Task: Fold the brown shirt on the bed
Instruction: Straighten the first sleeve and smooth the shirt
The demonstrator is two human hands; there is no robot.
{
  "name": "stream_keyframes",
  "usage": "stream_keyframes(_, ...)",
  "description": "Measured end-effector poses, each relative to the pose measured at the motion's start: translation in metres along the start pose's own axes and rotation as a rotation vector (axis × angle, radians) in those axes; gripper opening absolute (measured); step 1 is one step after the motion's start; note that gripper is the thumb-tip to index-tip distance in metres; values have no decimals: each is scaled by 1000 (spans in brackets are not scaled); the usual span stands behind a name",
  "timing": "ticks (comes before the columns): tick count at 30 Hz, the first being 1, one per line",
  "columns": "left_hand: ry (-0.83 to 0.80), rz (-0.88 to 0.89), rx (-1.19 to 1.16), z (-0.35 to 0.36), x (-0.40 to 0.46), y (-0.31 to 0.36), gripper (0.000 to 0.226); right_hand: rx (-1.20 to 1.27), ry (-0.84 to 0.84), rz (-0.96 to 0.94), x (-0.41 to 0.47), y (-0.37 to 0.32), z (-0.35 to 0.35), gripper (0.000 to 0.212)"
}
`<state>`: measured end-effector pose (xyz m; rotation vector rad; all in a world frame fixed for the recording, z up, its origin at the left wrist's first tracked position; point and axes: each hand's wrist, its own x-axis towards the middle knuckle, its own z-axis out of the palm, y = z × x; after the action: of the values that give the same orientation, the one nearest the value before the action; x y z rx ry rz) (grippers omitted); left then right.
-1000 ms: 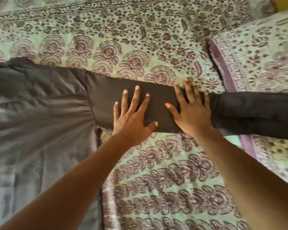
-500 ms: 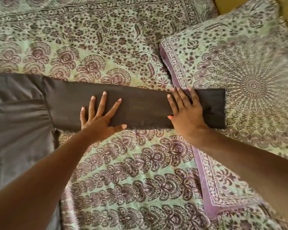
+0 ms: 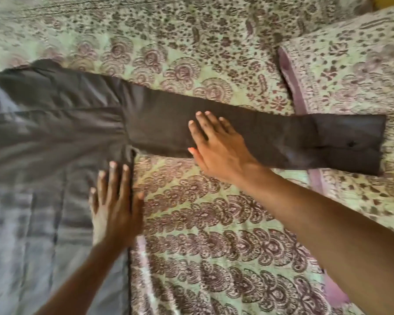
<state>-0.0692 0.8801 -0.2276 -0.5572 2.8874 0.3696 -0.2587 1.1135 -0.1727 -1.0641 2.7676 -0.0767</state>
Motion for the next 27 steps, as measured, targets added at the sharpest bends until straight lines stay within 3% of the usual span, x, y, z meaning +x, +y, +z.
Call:
stream_keyframes(5,-61,236,-56,13,-100,2,73,35,40,-121,80,-95,-5,79)
stream_keyframes(8,25,308,-135,-2,-104,-22,61,-7,10,-133,141,-137,-3,83)
stream_keyframes(11,156,186,-128,-19,-53,-62,58,-39,-121,-151,186,-154,7,89)
stream_keyframes(13,173,94,-59,-31,-9,-104,62,-90,-196,-272,190,-163,21,92)
stream_keyframes(17,144,1,17,-45,28,-190,72,-198,-164,-549,138,-176,45,92)
stream_keyframes(20,104,99,89,-42,11,-217,79,-267,-139,-700,109,-176,51,92)
stream_keyframes(22,51,204,120,-37,-10,-221,84,-250,-62,-643,125,-182,48,91)
stream_keyframes(24,4,284,111,-33,-37,-215,90,-210,-24,-452,157,-195,44,94)
stream_keyframes(27,-30,450,109,-28,-73,-209,92,-185,-74,-228,184,-218,50,98)
